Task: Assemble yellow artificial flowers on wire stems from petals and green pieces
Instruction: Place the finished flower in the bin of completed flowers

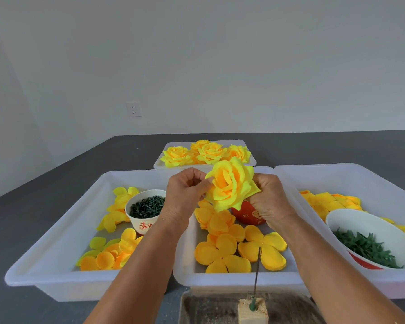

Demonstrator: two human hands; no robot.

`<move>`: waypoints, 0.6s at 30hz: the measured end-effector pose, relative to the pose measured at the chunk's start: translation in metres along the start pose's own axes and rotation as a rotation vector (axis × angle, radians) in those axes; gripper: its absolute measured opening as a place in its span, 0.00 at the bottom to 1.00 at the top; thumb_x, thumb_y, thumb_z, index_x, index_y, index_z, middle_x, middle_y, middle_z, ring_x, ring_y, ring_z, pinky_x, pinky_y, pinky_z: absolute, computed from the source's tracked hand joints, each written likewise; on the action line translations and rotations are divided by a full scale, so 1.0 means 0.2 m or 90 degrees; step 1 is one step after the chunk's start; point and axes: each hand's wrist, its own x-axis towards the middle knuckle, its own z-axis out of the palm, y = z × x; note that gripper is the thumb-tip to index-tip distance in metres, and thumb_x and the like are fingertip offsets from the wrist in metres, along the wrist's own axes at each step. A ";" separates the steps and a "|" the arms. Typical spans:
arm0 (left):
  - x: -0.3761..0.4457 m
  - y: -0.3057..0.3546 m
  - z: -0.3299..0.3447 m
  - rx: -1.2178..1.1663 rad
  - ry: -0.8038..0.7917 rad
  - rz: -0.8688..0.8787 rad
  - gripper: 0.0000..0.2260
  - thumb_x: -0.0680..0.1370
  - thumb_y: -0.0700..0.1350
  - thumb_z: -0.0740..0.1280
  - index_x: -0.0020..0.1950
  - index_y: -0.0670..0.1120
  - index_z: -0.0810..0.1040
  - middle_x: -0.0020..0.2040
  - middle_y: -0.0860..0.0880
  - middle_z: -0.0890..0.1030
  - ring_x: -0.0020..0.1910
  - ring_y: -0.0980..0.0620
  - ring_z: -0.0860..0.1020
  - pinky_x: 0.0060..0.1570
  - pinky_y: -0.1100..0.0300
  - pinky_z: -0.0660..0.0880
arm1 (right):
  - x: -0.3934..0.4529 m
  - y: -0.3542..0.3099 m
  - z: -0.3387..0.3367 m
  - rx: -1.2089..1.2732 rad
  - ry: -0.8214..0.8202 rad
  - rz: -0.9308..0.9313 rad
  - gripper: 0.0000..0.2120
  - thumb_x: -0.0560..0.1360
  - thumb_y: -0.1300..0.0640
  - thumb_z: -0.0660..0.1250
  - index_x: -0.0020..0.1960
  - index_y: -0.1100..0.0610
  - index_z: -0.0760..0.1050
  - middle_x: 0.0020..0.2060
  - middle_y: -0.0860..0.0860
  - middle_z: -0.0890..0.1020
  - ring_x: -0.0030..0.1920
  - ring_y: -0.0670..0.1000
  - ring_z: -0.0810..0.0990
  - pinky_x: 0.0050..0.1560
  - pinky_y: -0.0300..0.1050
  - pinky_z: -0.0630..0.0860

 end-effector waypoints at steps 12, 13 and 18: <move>0.00 0.01 -0.01 -0.088 -0.024 -0.080 0.05 0.73 0.37 0.70 0.38 0.40 0.78 0.28 0.46 0.75 0.25 0.54 0.71 0.25 0.64 0.67 | -0.01 0.00 0.00 -0.013 -0.033 -0.045 0.03 0.69 0.66 0.73 0.43 0.64 0.82 0.40 0.56 0.84 0.41 0.51 0.81 0.45 0.39 0.78; 0.00 0.01 -0.01 -0.083 -0.013 -0.065 0.05 0.73 0.35 0.69 0.37 0.40 0.78 0.28 0.46 0.74 0.24 0.55 0.69 0.24 0.65 0.66 | 0.00 0.01 0.00 -0.035 -0.050 -0.050 0.03 0.70 0.65 0.73 0.44 0.63 0.82 0.41 0.55 0.84 0.43 0.53 0.81 0.48 0.43 0.78; 0.00 0.01 -0.02 -0.081 0.018 -0.002 0.05 0.72 0.35 0.70 0.37 0.41 0.78 0.23 0.54 0.74 0.22 0.60 0.68 0.23 0.68 0.66 | 0.00 0.02 0.01 -0.084 -0.094 -0.051 0.04 0.72 0.63 0.71 0.46 0.61 0.82 0.41 0.53 0.83 0.46 0.54 0.80 0.54 0.49 0.76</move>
